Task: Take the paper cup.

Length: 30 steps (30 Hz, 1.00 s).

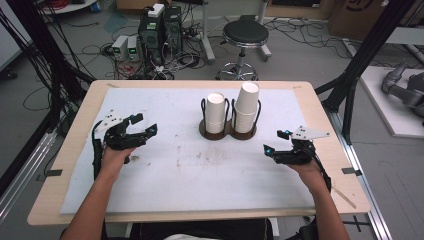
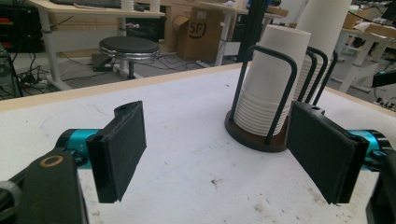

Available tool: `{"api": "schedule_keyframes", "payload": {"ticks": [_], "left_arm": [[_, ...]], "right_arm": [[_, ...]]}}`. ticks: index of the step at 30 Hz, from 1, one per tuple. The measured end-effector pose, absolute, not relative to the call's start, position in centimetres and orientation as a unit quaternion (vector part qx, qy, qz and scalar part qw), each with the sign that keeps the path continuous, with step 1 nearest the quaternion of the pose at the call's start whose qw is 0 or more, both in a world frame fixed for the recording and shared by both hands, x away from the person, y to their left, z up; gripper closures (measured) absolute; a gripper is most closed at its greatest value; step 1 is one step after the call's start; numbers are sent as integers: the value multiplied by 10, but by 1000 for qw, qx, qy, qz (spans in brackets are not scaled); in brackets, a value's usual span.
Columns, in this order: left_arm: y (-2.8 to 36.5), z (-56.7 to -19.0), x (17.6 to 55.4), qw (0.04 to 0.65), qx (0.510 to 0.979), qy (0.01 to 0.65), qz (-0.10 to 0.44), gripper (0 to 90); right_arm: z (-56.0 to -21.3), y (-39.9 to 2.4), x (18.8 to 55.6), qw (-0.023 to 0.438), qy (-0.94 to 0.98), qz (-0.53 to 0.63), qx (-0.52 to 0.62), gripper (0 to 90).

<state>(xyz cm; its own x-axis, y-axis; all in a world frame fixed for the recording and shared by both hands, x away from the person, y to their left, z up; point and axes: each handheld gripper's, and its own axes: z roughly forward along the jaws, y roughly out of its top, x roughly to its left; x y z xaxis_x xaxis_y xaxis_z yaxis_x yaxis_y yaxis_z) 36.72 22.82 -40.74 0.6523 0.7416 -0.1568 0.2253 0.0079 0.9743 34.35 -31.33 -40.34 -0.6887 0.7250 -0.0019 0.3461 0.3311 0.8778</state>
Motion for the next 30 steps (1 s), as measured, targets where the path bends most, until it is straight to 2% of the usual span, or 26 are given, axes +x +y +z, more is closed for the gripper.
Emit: {"api": "schedule_keyframes", "payload": {"ticks": [16,18,26,27,30], "left_arm": [[223,-408,365,608,685,346,205,214],[222,-407,363,609,685,343,206,214],[227,-408,360,610,680,348,210,214],[227,-408,360,610,680,349,210,214],[227,-409,360,608,682,349,209,214]], "right_arm": [[-401,-303,345,197,780,491,333,206],[-400,-298,345,201,779,494,329,269],[-394,-280,347,204,766,516,326,374],[-392,-275,347,205,762,523,324,434],[-390,-267,350,204,762,523,323,519]]}}
